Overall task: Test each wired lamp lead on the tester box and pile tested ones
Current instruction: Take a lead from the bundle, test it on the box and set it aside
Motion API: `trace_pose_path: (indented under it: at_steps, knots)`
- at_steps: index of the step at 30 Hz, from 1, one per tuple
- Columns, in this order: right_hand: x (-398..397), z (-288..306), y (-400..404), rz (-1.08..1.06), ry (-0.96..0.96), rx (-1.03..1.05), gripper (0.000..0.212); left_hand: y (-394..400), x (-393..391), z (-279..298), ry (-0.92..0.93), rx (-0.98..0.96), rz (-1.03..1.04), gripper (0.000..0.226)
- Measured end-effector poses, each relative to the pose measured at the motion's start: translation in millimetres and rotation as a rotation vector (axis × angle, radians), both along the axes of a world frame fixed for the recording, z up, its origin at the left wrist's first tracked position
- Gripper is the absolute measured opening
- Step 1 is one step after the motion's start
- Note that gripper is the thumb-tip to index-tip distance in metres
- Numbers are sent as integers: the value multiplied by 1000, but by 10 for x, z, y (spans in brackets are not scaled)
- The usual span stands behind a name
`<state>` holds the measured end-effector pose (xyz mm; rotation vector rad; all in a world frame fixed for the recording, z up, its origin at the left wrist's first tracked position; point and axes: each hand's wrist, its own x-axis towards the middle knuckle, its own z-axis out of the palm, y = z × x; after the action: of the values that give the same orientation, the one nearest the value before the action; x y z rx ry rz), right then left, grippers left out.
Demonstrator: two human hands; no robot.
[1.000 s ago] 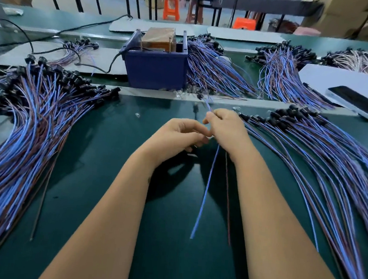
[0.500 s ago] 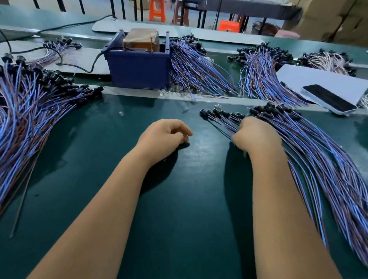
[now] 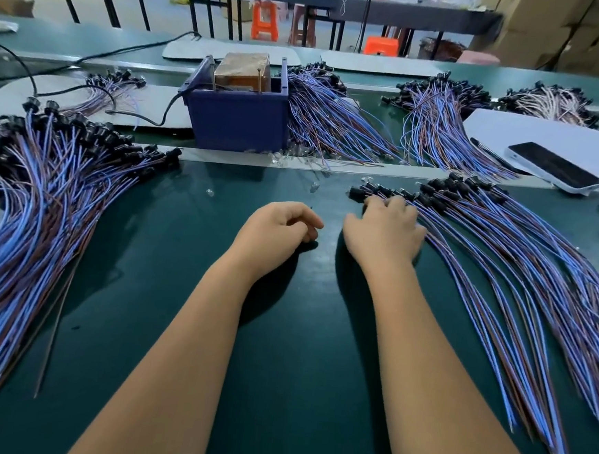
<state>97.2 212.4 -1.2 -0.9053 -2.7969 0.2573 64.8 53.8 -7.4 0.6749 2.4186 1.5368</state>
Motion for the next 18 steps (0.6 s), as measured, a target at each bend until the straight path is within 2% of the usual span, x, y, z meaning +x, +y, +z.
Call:
trace_pose_path:
  at_steps: [5,8,12,15,18]
  knots:
    - [101,20,175,-140,-24,-70,48,-1,-24,-37,4,-22,-4,40]
    - [111,34,89,-126,1,-8,44,7,-31,-38,5,-15,12,39]
    - [39,69,-260,112,127,54,35,43,1,7,37,62,89,40]
    - [-90,104,-560,345,212,-64,31,-82,-48,69,102,98,208,35]
    - [-206,90,-802,454,224,-209,30,-338,-194,71,276,-74,491,28]
